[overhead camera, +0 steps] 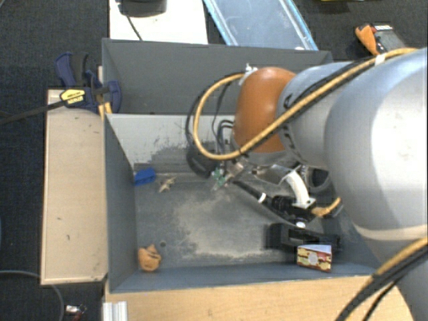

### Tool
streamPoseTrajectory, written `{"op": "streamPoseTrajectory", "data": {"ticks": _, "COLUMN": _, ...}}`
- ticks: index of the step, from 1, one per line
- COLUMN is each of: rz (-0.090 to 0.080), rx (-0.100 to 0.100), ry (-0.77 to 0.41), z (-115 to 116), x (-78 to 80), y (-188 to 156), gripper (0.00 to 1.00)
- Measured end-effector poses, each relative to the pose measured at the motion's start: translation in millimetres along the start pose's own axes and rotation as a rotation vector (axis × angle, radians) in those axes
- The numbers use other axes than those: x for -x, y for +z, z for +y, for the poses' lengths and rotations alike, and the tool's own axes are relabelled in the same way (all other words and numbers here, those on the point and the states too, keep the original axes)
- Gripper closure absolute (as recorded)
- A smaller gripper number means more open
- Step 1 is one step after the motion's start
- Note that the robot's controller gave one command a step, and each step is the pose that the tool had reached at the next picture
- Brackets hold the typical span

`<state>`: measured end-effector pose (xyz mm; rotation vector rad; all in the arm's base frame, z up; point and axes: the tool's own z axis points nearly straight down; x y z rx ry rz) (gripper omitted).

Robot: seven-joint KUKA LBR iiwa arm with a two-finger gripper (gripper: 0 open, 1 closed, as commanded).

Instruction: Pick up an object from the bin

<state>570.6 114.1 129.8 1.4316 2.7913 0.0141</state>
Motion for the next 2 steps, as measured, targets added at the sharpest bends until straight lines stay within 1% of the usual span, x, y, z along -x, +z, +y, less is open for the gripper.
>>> {"op": "streamPoseTrajectory", "data": {"ticks": 1, "rz": -0.001, "rx": 0.002, "ry": -0.002, "z": 0.6, "x": 0.2, "y": -24.3, "gripper": 1.0}}
{"op": "streamPoseTrajectory", "data": {"ticks": 2, "rz": -0.001, "rx": 0.002, "ry": -0.005, "z": 0.5, "x": 0.5, "y": -32.7, "gripper": 1.0}}
